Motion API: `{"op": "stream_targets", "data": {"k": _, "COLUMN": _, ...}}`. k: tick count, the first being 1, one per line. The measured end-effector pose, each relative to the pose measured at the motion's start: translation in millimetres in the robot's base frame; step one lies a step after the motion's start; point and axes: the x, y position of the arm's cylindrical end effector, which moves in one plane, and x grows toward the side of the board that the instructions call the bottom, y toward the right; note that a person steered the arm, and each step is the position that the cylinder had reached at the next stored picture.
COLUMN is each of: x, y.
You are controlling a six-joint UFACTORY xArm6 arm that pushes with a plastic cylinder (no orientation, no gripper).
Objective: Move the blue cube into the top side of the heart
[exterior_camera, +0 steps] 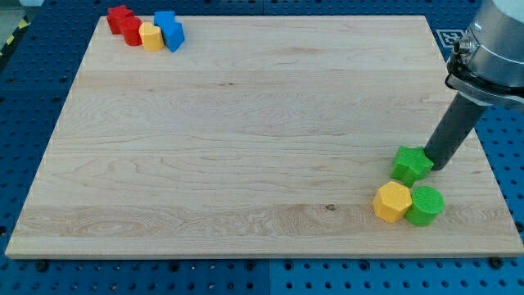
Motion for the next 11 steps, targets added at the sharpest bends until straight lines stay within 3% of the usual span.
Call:
{"op": "stream_targets", "data": {"k": 1, "x": -4.5, "y": 0.2}}
{"op": "stream_targets", "data": {"k": 2, "x": -49.6, "y": 3.2}}
{"op": "stream_targets", "data": {"k": 3, "x": -89.0, "y": -40.8}}
{"op": "stream_targets", "data": {"k": 4, "x": -105.0, "y": -162.3}}
{"op": "stream_targets", "data": {"k": 5, "x": -133.2, "y": -226.8}}
{"op": "stream_targets", "data": {"k": 6, "x": -214.6, "y": -227.3}}
{"op": "stream_targets", "data": {"k": 7, "x": -289.4, "y": -263.0}}
{"op": "stream_targets", "data": {"k": 8, "x": -316.2, "y": -312.2}}
{"op": "stream_targets", "data": {"k": 11, "x": -317.4, "y": -425.7}}
